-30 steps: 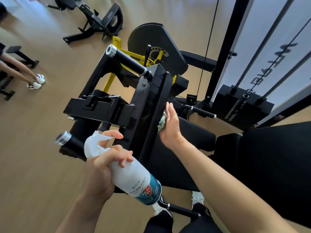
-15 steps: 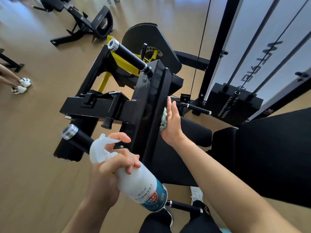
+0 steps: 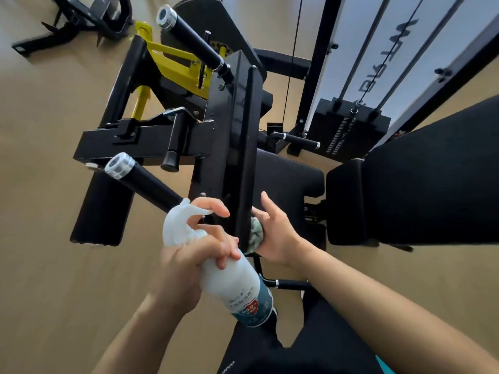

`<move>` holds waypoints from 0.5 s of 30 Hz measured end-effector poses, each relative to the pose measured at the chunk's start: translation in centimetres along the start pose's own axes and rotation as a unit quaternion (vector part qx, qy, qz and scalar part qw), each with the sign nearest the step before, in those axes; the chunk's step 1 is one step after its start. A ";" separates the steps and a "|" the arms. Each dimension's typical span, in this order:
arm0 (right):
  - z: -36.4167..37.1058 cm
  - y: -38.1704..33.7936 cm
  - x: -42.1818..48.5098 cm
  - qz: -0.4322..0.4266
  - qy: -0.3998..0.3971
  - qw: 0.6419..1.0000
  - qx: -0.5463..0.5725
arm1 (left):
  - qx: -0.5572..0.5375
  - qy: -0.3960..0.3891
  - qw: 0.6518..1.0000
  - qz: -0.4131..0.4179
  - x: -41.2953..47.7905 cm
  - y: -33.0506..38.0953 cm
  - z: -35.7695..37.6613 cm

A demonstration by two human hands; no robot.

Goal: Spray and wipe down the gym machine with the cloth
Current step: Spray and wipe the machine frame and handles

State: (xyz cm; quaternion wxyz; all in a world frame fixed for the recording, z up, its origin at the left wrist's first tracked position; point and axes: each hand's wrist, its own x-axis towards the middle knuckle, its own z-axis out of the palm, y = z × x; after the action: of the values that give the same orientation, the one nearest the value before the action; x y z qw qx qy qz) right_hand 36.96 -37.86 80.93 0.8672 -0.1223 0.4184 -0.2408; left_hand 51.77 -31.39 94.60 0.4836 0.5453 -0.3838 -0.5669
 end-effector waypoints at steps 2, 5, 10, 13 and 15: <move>-1.3 0.6 -1.5 0.030 -0.007 0.999 -0.025 | 0.005 0.006 1.000 -0.001 -0.2 -0.2 0.3; -3.7 0.0 -4.2 0.051 -0.004 0.996 -0.066 | 0.008 0.025 1.000 -0.009 -0.3 -0.8 1.7; -9.7 -1.3 -7.7 -0.013 0.038 0.979 -0.199 | 0.006 0.053 0.998 -0.027 -0.1 -2.4 6.0; -12.9 -1.8 -10.3 -0.066 0.092 0.953 -0.280 | 0.017 0.064 0.997 -0.042 0.5 -3.9 9.5; -14.6 -2.2 -12.2 -0.101 0.115 0.942 -0.297 | 0.024 0.065 0.996 -0.052 1.0 -4.8 12.1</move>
State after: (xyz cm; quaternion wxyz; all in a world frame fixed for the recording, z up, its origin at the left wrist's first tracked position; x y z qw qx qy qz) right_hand 18.31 -33.54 80.98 0.7083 -0.3876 0.5537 -0.2039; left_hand 39.27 -32.36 91.08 0.4641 0.6115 -0.3368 -0.5452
